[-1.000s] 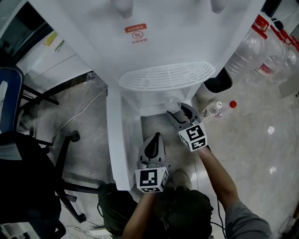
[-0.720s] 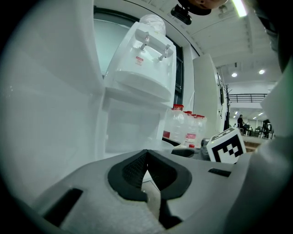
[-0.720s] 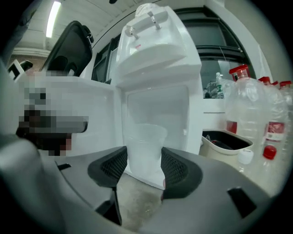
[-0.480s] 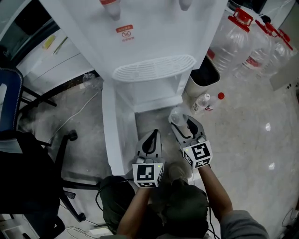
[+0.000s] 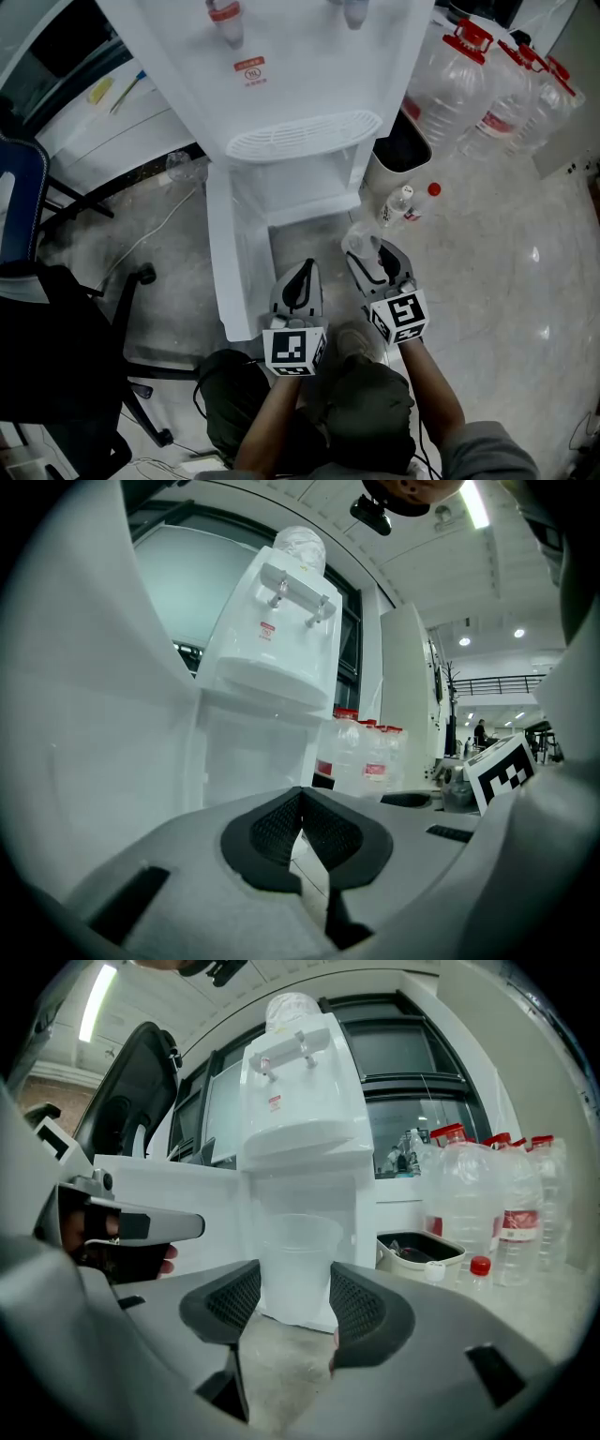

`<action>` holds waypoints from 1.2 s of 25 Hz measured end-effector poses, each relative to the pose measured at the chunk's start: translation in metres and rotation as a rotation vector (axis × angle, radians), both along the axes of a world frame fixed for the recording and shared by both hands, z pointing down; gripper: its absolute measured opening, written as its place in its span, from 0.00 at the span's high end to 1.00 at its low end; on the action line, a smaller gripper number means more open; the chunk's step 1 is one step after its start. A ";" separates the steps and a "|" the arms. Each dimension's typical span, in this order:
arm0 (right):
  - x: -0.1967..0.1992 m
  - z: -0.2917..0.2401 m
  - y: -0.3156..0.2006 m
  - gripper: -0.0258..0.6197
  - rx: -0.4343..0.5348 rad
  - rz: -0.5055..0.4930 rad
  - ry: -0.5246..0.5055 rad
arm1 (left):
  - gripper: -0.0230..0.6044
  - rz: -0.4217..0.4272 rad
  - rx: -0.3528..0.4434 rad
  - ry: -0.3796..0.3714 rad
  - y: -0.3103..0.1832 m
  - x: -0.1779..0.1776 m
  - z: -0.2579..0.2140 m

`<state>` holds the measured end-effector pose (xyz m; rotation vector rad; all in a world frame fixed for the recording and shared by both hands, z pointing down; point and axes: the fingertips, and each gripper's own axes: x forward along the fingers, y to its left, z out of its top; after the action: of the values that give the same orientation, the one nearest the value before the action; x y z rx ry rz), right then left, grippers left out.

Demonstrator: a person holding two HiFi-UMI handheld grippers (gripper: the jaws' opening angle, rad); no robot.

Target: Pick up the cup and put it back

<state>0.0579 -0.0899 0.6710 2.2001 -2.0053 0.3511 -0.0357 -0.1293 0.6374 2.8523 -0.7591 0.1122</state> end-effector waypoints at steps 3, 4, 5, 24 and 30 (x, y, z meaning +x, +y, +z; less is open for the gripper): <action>-0.001 -0.001 0.000 0.60 -0.001 -0.006 0.007 | 0.95 0.002 0.000 0.006 0.000 0.000 -0.002; -0.002 -0.001 0.000 0.60 -0.002 -0.009 0.007 | 0.95 0.002 0.000 0.007 0.000 -0.001 -0.003; -0.003 -0.002 0.000 0.60 -0.001 -0.011 0.008 | 0.95 0.001 -0.001 0.006 0.000 -0.002 -0.003; -0.002 0.008 -0.021 0.60 -0.001 -0.060 0.010 | 0.95 -0.052 -0.010 -0.002 -0.011 -0.002 0.008; 0.010 0.014 -0.043 0.60 0.017 -0.078 0.039 | 0.95 -0.067 -0.021 -0.011 -0.018 0.005 0.015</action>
<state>0.0679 -0.1331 0.6854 2.1144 -2.0734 0.2813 -0.0309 -0.1471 0.6527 2.8056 -0.8492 0.1256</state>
